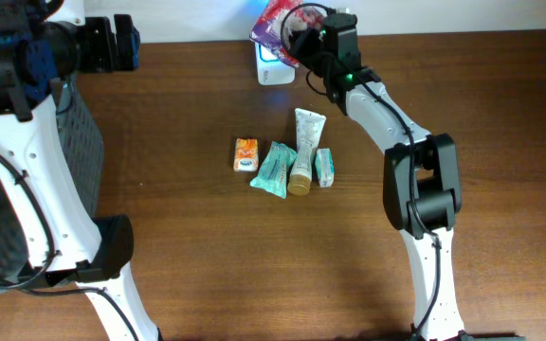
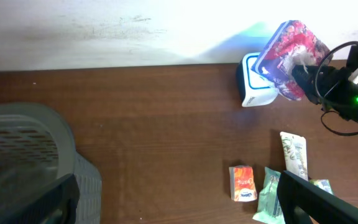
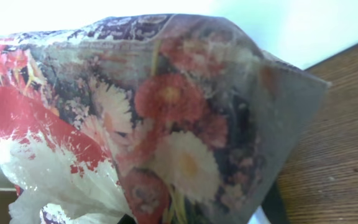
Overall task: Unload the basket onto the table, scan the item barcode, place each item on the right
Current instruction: 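Carry the pink-purple box to the far right and release it, then grasp the green soap bar with the right gripper and lift it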
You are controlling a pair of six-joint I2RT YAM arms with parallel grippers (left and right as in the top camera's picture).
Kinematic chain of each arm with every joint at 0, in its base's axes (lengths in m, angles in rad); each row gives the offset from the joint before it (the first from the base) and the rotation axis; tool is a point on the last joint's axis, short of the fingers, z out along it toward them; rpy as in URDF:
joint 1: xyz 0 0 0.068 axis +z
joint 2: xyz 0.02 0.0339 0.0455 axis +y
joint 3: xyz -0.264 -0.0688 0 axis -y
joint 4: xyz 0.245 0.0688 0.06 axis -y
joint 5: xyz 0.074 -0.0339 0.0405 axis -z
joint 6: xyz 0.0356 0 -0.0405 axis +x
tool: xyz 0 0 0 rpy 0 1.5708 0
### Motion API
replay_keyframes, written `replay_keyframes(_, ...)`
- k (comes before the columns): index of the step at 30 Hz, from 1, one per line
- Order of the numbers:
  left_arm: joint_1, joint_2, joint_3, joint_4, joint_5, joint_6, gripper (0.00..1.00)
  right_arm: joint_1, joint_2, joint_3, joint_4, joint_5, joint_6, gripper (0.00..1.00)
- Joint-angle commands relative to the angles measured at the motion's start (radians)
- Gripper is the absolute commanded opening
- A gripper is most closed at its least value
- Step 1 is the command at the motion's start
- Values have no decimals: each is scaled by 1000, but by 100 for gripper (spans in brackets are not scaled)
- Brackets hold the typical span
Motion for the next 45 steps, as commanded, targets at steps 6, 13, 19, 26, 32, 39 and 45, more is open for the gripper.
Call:
replay_keyframes(6,3,-4,-1,0,10,-6,99,-75,-109,51,-64,-139,-64,4)
replay_keyframes(13,3,-4,-1,0,10,-6,99,-431,-249,50,-576,-115,-51,4)
replay_keyframes(19,3,-4,-1,0,11,-6,99,-718,-231,48,-935,-32,-53,4)
replay_keyframes(26,3,-4,-1,0,11,-6,99,-830,-230,47,-969,73,-109,65)
replay_keyframes(32,3,-4,-1,0,10,-6,99,-789,-230,47,-1017,-56,-349,99)
replay_keyframes(39,3,-4,-1,0,10,-6,99,-573,-230,46,-1294,-412,-901,99)
replay_keyframes(45,3,-4,-1,0,10,-6,99,-257,-228,-37,-1365,-246,-1033,98)
